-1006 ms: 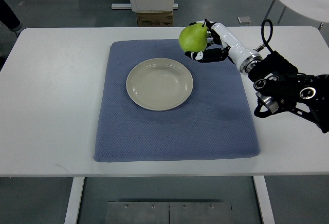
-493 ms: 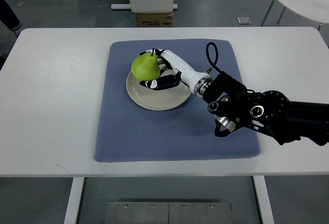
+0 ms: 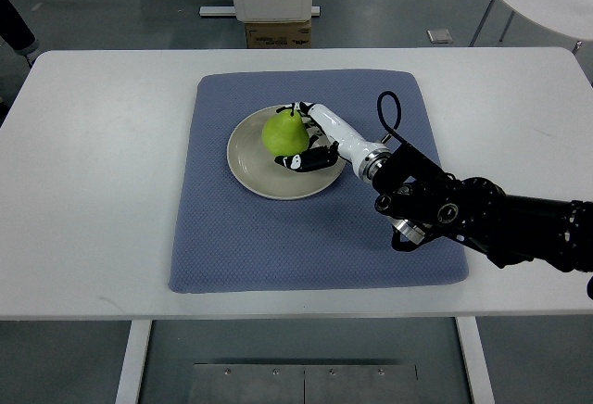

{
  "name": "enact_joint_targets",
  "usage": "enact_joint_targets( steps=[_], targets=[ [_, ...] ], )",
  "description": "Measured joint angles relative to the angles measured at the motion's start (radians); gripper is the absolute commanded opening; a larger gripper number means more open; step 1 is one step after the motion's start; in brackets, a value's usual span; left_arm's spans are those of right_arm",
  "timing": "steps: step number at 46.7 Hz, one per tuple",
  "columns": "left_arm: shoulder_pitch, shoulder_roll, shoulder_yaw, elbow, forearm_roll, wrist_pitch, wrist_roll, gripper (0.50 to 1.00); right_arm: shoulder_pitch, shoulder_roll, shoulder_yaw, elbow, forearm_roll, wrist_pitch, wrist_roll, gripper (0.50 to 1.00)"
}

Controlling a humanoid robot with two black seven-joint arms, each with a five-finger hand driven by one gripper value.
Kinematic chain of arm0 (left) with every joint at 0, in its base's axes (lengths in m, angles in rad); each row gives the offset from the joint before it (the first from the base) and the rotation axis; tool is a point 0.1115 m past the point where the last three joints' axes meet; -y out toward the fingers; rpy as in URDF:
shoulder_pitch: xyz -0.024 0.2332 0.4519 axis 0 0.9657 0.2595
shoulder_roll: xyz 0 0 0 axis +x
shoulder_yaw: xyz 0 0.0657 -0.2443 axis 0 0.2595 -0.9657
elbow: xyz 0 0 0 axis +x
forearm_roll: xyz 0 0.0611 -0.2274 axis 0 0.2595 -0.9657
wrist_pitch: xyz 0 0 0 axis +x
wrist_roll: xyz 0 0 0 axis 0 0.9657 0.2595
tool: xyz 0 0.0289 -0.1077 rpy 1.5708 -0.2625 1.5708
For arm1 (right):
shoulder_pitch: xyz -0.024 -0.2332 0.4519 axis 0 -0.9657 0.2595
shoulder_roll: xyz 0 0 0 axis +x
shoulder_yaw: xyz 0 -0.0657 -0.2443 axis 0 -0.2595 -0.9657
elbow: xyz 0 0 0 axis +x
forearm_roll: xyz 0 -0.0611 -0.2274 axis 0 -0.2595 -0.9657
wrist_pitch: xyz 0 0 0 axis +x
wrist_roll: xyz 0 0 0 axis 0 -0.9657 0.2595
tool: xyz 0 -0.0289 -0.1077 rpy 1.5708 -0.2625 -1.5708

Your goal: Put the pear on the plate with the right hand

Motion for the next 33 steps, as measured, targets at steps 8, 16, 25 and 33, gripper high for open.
enact_joint_targets(
  steps=[8,16,25,33],
  targets=[
    [0.0,0.0,0.0,0.0,0.0,0.0,0.0,1.0,-0.001,0.0,-0.001,-0.005,0.0,-0.004,0.002,0.5],
    [0.0,0.0,0.0,0.0,0.0,0.0,0.0,1.0,-0.003,0.0,0.0,-0.004,-0.002,-0.015,0.006,0.5],
    [0.0,0.0,0.0,0.0,0.0,0.0,0.0,1.0,-0.003,0.0,0.003,-0.002,-0.002,-0.024,0.013,0.924],
    [0.0,0.0,0.0,0.0,0.0,0.0,0.0,1.0,0.001,0.0,0.006,0.003,-0.001,-0.025,0.02,0.995]
  ],
)
